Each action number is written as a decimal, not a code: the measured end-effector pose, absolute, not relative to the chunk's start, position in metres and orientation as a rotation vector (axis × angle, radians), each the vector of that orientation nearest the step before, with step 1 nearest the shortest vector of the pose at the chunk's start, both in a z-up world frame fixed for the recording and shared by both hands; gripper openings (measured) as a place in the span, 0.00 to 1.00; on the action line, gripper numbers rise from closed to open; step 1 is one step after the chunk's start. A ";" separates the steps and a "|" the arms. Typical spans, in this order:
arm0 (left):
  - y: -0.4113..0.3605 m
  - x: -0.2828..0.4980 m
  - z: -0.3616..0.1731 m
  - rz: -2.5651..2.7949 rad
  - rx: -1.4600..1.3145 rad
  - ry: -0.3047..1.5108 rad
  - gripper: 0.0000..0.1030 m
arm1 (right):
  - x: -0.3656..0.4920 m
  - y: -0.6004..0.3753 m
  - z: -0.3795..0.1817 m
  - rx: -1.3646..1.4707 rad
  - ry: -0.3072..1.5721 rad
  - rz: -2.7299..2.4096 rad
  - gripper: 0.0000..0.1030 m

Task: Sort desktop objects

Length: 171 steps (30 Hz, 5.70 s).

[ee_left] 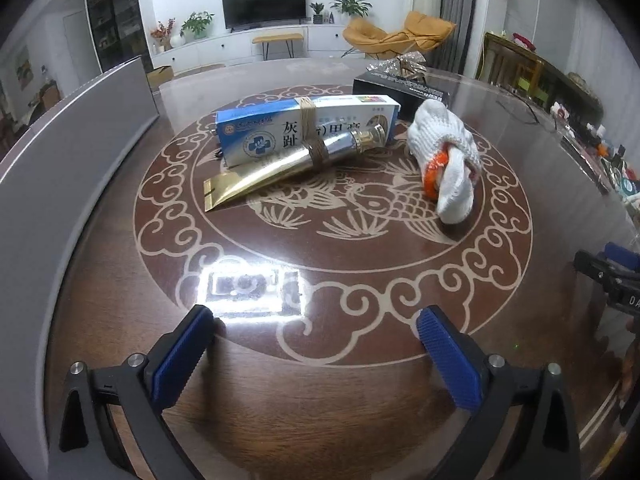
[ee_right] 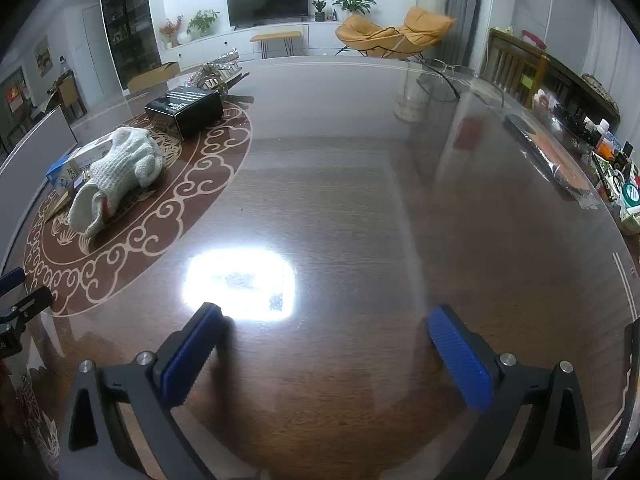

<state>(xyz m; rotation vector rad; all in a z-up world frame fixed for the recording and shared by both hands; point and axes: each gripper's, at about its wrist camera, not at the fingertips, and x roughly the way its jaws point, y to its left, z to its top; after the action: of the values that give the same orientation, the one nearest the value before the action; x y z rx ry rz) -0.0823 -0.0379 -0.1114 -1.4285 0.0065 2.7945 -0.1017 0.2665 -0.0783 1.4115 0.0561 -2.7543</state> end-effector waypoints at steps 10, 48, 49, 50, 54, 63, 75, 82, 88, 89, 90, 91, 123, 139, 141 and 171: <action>-0.036 -0.085 -0.111 2.794 -1.430 0.006 1.00 | -0.102 0.266 -0.079 1.412 0.056 -2.754 1.00; -0.035 -0.085 -0.110 2.795 -1.431 0.006 1.00 | -0.102 0.265 -0.079 1.412 0.056 -2.753 1.00; -0.035 -0.085 -0.110 2.795 -1.431 0.006 1.00 | -0.102 0.265 -0.079 1.412 0.056 -2.753 1.00; -0.035 -0.085 -0.110 2.795 -1.431 0.006 1.00 | -0.102 0.265 -0.079 1.412 0.056 -2.753 1.00; -0.035 -0.085 -0.109 2.795 -1.431 0.006 1.00 | -0.102 0.265 -0.079 1.412 0.056 -2.753 1.00; -0.035 -0.085 -0.109 2.796 -1.432 0.005 1.00 | -0.102 0.265 -0.079 1.412 0.056 -2.753 1.00; -0.035 -0.085 -0.109 2.796 -1.432 0.006 1.00 | -0.102 0.265 -0.079 1.412 0.056 -2.753 1.00; -0.035 -0.085 -0.109 2.796 -1.432 0.005 1.00 | -0.102 0.265 -0.079 1.412 0.056 -2.753 1.00; -0.035 -0.085 -0.109 2.796 -1.432 0.005 1.00 | -0.102 0.265 -0.079 1.412 0.056 -2.753 1.00; -0.035 -0.085 -0.109 2.796 -1.432 0.005 1.00 | -0.102 0.265 -0.079 1.412 0.056 -2.753 1.00; -0.035 -0.085 -0.109 2.796 -1.432 0.005 1.00 | -0.102 0.265 -0.079 1.412 0.056 -2.753 1.00; -0.035 -0.085 -0.109 2.796 -1.432 0.005 1.00 | -0.102 0.265 -0.079 1.412 0.056 -2.753 1.00; -0.048 -0.088 -0.107 2.654 -1.506 0.076 1.00 | -0.102 0.265 -0.079 1.414 0.057 -2.752 1.00; -0.074 -0.045 -0.108 2.737 -1.457 0.034 1.00 | -0.132 0.173 -0.060 1.270 -0.057 -2.550 1.00; -0.074 -0.044 -0.108 2.741 -1.450 0.035 1.00 | -0.149 0.145 -0.057 1.258 -0.026 -2.533 1.00; -0.075 -0.046 -0.109 2.753 -1.441 0.028 1.00 | -0.108 0.237 -0.063 1.273 0.164 -2.644 0.52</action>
<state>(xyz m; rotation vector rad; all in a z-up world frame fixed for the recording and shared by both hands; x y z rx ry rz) -0.0463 -0.0747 -0.1090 -1.4407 0.0284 2.7530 -0.1080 0.2371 -0.0631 1.2726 0.1644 -2.6437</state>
